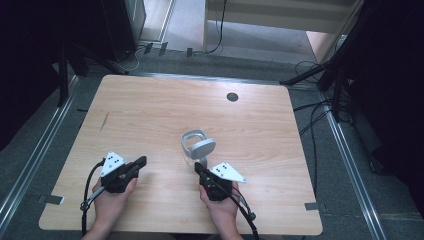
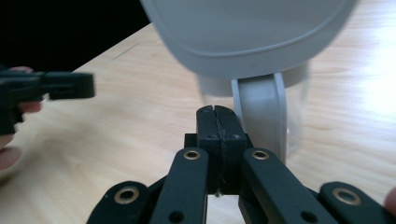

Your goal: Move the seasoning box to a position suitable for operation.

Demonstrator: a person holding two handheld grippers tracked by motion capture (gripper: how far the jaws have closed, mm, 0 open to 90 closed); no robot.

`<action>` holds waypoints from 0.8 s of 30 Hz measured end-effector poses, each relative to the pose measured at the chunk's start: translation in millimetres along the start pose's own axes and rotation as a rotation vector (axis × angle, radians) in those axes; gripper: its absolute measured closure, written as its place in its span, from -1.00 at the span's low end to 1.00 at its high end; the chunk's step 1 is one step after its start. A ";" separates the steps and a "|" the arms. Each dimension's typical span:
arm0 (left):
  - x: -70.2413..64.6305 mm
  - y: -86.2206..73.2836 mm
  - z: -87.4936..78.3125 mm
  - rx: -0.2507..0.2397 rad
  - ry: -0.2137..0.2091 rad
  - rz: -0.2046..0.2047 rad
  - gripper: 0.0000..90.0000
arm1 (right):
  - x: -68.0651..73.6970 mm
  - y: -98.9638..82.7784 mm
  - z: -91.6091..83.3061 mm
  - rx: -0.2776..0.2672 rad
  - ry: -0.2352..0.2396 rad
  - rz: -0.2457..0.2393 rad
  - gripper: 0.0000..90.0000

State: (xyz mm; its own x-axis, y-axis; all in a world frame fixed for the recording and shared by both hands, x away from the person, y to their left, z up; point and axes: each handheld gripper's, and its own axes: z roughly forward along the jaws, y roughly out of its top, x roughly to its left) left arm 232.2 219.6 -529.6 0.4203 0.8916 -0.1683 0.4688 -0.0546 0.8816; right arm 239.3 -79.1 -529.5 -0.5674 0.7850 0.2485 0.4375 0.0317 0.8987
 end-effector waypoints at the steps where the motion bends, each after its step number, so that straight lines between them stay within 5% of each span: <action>1: -0.7 1.1 1.6 0.001 -0.007 0.000 0.97 | -3.7 1.5 -0.6 -0.006 -0.008 0.013 1.00; 17: -14.7 28.6 42.0 0.012 -0.093 0.014 0.95 | -59.5 20.0 18.6 -0.056 -0.089 0.111 1.00; 24: -21.5 37.4 62.7 0.013 -0.119 -0.015 0.94 | -87.6 34.7 27.4 -0.060 -0.096 0.133 1.00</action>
State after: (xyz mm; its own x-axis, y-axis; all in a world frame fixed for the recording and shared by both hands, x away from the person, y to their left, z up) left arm 289.4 170.3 -520.6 0.5023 0.8327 -0.2331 0.4856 -0.0486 0.8729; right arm 323.3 -129.8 -530.0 -0.4370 0.8353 0.3335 0.4604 -0.1108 0.8808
